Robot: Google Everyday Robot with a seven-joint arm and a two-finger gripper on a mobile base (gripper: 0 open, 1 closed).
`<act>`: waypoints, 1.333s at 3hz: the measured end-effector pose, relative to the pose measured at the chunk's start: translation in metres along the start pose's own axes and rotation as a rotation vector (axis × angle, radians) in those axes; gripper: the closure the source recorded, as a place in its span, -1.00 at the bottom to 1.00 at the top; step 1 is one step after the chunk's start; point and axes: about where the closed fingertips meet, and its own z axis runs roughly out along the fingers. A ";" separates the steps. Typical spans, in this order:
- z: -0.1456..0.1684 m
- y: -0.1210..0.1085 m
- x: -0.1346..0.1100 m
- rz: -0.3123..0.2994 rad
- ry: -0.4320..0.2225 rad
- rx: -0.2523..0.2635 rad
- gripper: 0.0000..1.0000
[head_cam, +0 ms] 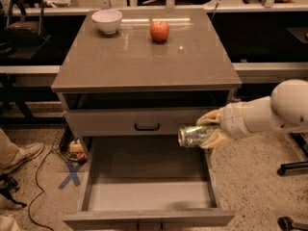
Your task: Pick green can from middle drawer and place on counter
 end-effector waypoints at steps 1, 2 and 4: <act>-0.065 -0.052 -0.027 -0.058 -0.010 0.046 1.00; -0.063 -0.050 -0.027 -0.056 -0.011 0.043 1.00; -0.110 -0.117 -0.024 0.006 -0.037 0.089 1.00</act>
Offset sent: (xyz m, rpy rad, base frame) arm 0.0058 -0.0114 0.0545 -0.0027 -0.0382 0.0151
